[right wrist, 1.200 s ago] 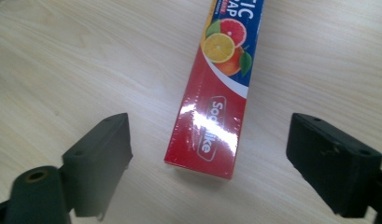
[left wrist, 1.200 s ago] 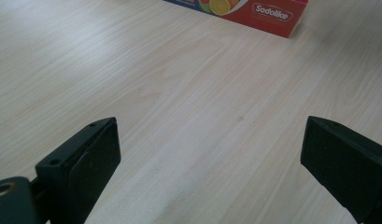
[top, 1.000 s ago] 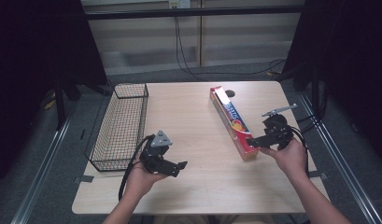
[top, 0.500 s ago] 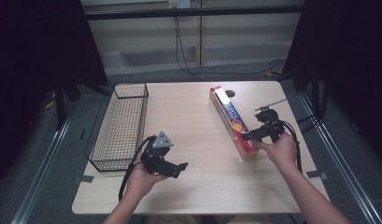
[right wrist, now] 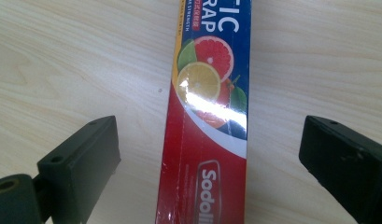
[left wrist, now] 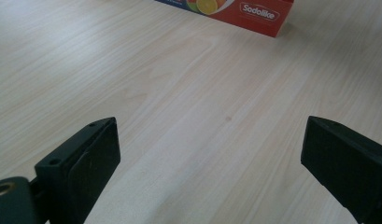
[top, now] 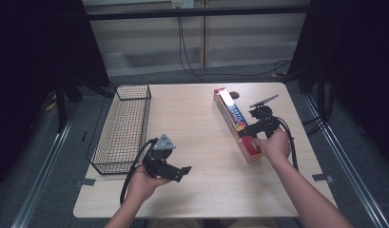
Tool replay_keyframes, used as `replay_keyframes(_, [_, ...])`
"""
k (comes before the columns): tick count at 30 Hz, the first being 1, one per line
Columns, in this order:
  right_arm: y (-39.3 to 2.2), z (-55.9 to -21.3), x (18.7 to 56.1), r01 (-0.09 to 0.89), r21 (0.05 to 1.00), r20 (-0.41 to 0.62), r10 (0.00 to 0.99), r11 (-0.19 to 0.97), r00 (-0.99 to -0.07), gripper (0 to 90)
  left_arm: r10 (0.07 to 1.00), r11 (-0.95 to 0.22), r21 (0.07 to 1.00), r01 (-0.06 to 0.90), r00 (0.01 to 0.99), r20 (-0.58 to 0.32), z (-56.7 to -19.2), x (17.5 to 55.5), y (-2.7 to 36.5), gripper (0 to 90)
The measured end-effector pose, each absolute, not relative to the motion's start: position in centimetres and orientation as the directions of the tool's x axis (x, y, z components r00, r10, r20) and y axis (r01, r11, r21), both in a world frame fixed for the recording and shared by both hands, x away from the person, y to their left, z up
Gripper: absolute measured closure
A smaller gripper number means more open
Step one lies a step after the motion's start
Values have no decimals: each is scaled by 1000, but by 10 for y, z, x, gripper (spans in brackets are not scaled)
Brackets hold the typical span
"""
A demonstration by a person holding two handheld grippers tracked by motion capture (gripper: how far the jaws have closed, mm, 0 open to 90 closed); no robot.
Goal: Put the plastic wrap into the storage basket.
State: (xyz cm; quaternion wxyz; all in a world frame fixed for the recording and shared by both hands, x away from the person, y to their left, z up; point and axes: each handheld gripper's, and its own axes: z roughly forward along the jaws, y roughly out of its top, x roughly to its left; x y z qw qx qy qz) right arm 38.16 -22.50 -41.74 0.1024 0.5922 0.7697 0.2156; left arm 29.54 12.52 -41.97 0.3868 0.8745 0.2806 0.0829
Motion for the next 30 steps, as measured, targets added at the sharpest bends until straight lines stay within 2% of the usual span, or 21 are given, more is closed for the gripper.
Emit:
replay_keyframes(5, [-223, -421, 390, 876, 440, 97, 960, 195, -262, 55, 561, -529, 721, 447, 822, -98, -422, 295, 127, 18])
replay_keyframes(7, [-222, -423, 394, 878, 436, 99, 959, 197, -264, 57, 549, -527, 724, 446, 829, -111, -422, 295, 128, 55])
replay_keyframes(14, [-218, -432, 403, 890, 418, 108, 963, 183, -248, 66, 537, -564, 716, 411, 842, -60, -425, 294, 127, 54])
replay_keyframes(23, [-216, -442, 412, 891, 422, 116, 964, 170, -239, 98, 542, -569, 699, 434, 837, -78, -429, 293, 125, 55])
replay_keyframes(30, [-216, -445, 414, 889, 429, 129, 963, 159, -235, 142, 520, -571, 689, 447, 846, -118, -432, 296, 124, 92])
